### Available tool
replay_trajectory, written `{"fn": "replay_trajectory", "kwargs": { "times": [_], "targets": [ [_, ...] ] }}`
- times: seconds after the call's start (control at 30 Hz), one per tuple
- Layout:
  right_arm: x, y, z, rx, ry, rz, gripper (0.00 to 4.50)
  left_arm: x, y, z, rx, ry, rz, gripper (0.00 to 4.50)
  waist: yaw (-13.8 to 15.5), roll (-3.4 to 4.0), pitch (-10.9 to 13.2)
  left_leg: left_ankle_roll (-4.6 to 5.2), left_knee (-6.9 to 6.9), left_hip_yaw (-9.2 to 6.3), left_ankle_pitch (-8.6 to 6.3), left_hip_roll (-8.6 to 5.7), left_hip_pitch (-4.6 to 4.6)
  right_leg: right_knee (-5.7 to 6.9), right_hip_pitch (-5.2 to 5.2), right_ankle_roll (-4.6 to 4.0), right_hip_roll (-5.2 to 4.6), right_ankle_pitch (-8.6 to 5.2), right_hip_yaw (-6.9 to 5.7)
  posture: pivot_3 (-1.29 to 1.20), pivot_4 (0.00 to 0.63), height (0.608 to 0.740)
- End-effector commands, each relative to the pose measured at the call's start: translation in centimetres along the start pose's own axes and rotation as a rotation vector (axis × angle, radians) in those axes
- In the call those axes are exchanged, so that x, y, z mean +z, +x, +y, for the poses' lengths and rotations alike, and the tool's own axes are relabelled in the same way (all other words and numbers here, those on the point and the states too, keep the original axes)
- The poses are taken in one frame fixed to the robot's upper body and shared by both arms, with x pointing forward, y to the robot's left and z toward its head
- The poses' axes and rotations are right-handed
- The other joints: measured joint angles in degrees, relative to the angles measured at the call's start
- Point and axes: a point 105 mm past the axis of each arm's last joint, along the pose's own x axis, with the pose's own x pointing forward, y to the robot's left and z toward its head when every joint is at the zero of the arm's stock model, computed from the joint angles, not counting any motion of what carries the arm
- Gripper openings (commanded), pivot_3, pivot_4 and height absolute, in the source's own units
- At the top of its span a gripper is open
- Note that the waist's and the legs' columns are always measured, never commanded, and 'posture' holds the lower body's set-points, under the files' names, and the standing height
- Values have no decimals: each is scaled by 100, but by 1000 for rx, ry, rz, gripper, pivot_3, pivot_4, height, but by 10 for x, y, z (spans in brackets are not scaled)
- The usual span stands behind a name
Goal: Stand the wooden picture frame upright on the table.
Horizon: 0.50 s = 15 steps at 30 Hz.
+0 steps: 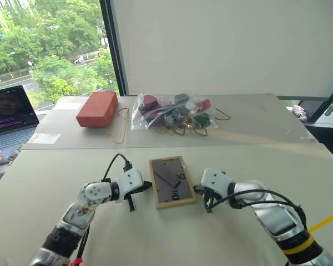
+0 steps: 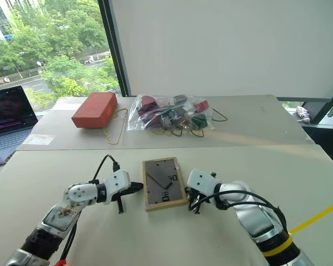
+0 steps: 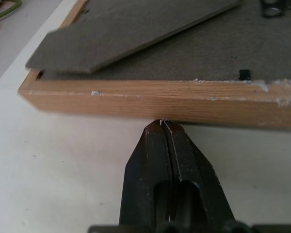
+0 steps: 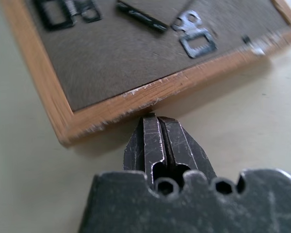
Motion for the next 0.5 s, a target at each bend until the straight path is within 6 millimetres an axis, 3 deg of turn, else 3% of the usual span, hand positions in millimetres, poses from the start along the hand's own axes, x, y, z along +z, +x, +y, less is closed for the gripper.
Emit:
{"fn": "replay_trajectory", "kwargs": {
  "times": [0.03, 0.23, 0.37, 0.43, 0.5],
  "targets": [
    [16, -1, 7, -6, 9, -41, 0, -12, -1, 1, -19, 44, 49, 62, 0, 0, 0, 0, 0, 0, 0, 0, 0, 0, 0, 0, 0, 0, -1, 0, 150, 740],
    [11, -1, 0, -55, 23, -8, 0, -19, -11, 0, -36, 48, 69, 62, -25, 0, 0, 0, 0, -1, 0, 0, 0, 1, 0, 0, 0, 0, 0, 0, 150, 740],
    [-7, -11, -15, -110, 12, 60, 0, -30, -39, 3, -20, 87, 115, 62, -114, 1, 0, 1, -1, -2, 0, 2, 0, 3, -4, 0, 1, 0, 0, 0, 150, 740],
    [-16, -17, -23, -132, 8, 94, 0, -35, -54, 10, 5, 188, 130, 62, -132, 1, 0, 2, -2, -2, -1, 3, 1, 3, -4, 0, 1, -1, 0, 0, 150, 740],
    [-21, -20, -27, -142, 5, 107, 0, -35, -62, 16, 27, 312, 119, 566, -117, 1, 0, 2, -2, -1, -1, 3, 2, 2, -3, -1, 1, -1, 0, 0, 150, 740]
  ]
}}
